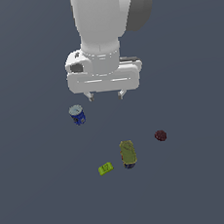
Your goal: Pick up a designated object from a clutter of objects.
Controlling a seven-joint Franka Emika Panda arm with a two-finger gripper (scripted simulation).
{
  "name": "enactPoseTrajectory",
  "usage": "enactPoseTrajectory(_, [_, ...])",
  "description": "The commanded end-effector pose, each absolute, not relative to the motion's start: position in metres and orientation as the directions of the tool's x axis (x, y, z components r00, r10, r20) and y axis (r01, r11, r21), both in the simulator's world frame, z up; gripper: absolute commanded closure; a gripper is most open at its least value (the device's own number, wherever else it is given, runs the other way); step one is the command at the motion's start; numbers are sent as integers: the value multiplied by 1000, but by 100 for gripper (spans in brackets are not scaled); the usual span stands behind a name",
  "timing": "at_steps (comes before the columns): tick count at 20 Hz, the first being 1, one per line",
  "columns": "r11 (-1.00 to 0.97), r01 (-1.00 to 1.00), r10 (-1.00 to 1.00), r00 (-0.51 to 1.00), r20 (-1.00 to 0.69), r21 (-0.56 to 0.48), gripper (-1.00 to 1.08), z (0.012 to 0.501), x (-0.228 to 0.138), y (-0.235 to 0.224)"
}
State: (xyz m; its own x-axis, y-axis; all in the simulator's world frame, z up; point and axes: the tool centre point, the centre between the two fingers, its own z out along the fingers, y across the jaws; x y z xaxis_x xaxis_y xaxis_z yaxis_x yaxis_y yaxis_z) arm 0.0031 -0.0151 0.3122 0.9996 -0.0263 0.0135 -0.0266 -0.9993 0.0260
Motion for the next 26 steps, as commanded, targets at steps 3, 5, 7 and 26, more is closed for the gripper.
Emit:
enactPoseTrajectory(3, [-999,-25,-24,1000,15,28,-92,312,4,-15])
enactPoseTrajectory(5, [-999,-19,-19,1000,17,35,-92,311,5,-16])
enactPoseTrajectory(7, [-999,-11,-10,1000,22,45,-92,309,7,-17])
enactPoseTrajectory(26, [-999,-12,-12,1000,19,42,-92,270,-5,-56])
